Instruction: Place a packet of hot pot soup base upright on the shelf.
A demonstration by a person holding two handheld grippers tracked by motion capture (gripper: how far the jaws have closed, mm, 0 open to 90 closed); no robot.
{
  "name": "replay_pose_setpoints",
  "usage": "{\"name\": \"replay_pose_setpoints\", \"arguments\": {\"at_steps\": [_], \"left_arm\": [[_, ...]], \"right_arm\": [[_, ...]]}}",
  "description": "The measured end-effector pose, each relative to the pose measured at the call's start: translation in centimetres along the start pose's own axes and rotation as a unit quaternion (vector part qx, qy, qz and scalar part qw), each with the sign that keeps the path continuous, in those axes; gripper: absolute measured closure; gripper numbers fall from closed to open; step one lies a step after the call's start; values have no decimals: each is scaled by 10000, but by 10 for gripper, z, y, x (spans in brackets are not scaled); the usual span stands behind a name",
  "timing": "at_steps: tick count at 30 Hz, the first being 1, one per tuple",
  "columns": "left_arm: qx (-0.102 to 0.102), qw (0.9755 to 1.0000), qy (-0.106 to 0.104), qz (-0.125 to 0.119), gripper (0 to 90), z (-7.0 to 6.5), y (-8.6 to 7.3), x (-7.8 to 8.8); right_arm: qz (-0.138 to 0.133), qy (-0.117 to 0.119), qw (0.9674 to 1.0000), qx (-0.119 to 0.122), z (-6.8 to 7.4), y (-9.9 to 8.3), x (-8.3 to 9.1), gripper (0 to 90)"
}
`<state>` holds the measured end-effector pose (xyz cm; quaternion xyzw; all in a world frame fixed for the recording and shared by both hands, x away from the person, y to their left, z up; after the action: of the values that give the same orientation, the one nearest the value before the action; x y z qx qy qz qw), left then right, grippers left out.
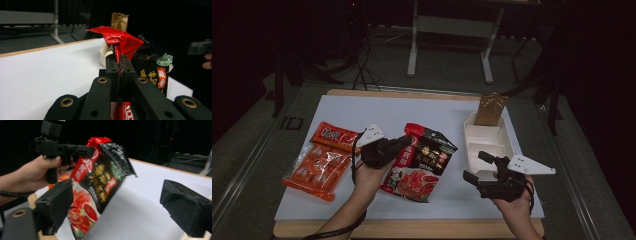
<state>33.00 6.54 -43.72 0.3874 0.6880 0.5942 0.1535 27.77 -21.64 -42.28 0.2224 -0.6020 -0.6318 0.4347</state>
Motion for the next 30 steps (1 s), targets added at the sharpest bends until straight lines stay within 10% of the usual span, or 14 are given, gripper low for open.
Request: {"name": "replay_pose_setpoints", "arguments": {"at_steps": [10,21,30], "left_arm": [[443,9959,-576,-538,891,-17,9,0],[338,9925,-838,-822,889,-34,13,-3],[437,9884,-1138,-901,882,-27,10,-3]], "right_arm": [[15,119,9997,-204,1,12,-27,236],[-117,145,9996,-203,4,26,-32,704],[54,253,9996,-132,6,39,-31,765]]}}
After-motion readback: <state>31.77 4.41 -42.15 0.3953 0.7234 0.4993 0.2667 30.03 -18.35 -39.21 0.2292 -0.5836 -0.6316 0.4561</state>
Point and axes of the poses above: each handheld gripper's, and its own axes: x roughly backward along the jaws, y roughly out of its top, z roughly to its left, the point moved 5 cm from there along -x, roughly forward along the jaws, and after that the axes turned 2 degrees about y, right-handed, at the moved point
